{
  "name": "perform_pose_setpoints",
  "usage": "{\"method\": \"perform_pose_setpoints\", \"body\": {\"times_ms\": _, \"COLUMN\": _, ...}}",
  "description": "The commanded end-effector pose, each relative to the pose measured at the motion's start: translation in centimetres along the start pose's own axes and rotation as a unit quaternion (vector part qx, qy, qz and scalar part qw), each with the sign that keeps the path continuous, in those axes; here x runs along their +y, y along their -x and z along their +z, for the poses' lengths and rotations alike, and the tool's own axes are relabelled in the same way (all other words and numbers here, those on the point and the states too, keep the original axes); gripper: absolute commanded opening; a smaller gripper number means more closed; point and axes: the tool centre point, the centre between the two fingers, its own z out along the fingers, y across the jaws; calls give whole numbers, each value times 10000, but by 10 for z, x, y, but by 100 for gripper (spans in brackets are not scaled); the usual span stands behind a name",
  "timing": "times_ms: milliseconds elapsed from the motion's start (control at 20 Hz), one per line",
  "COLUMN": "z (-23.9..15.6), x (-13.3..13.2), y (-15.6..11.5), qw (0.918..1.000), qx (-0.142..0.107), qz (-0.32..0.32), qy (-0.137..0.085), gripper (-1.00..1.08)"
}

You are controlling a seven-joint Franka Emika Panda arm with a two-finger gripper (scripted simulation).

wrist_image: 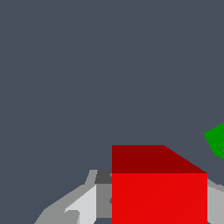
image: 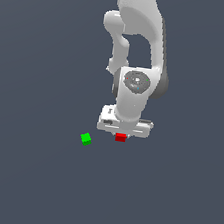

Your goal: Stack the red cube on top of the green cube.

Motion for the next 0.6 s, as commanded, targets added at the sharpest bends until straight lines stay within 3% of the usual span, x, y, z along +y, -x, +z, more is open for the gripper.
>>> {"method": "perform_pose_setpoints", "body": {"times_ms": 0, "z": 1, "x": 3, "y": 0, "qw": 10000, "qx": 0, "qz": 3, "qy": 1, "gripper": -100}}
{"method": "perform_pose_setpoints", "body": {"times_ms": 250, "z": 9, "x": 26, "y": 1, "qw": 10000, "qx": 0, "qz": 3, "qy": 1, "gripper": -100}}
{"method": "perform_pose_setpoints", "body": {"times_ms": 550, "z": 28, "x": 80, "y": 1, "qw": 10000, "qx": -1, "qz": 3, "qy": 4, "gripper": -100}}
